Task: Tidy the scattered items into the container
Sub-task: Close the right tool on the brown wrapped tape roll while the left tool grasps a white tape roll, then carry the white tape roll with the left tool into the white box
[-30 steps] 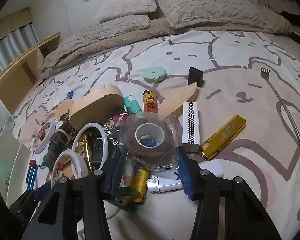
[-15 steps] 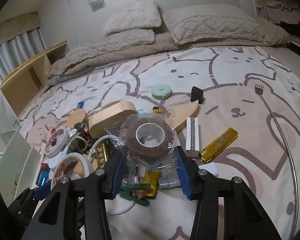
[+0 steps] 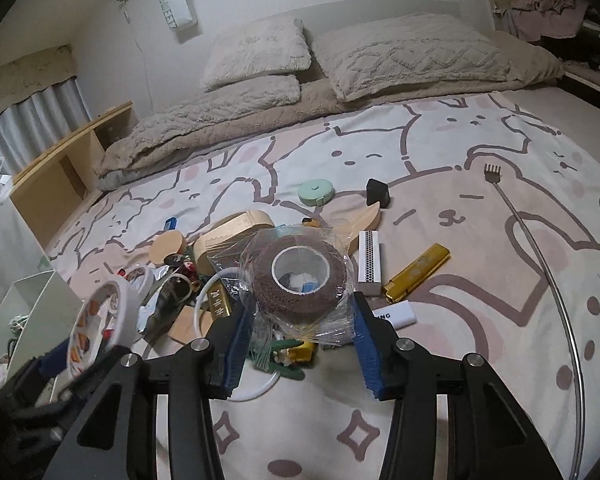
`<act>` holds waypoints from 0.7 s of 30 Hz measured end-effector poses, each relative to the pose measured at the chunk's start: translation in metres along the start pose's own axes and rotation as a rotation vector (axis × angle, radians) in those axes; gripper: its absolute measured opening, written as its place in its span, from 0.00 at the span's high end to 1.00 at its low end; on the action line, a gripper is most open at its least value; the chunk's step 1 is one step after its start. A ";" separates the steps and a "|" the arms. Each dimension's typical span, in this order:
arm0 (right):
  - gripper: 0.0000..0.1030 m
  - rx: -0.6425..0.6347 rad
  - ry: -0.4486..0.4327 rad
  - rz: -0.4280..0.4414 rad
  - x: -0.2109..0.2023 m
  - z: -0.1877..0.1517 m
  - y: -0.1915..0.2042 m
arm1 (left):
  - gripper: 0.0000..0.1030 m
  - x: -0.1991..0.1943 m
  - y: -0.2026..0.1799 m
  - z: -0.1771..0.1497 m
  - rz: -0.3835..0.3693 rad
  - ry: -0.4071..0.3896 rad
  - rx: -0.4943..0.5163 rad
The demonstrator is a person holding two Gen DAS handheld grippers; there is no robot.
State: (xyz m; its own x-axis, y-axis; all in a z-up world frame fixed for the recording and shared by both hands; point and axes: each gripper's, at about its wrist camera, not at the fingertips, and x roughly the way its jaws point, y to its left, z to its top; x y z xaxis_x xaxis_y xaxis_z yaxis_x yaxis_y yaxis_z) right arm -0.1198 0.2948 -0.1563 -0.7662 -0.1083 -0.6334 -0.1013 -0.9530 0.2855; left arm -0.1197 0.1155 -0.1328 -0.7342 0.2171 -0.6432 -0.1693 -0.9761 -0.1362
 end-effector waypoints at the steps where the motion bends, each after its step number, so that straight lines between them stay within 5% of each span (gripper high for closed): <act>1: 0.54 0.002 -0.005 0.002 -0.003 -0.001 0.001 | 0.10 -0.004 0.000 0.002 0.000 -0.006 -0.001; 21: 0.54 -0.016 -0.083 0.007 -0.063 -0.021 0.011 | 0.10 -0.096 0.030 0.013 0.046 -0.122 0.022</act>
State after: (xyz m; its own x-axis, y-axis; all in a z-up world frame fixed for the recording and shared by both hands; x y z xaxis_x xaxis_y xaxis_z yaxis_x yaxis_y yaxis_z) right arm -0.0592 0.2855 -0.1290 -0.8167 -0.0923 -0.5697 -0.0856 -0.9568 0.2777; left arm -0.0626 0.0657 -0.0655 -0.8161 0.1727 -0.5515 -0.1469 -0.9849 -0.0912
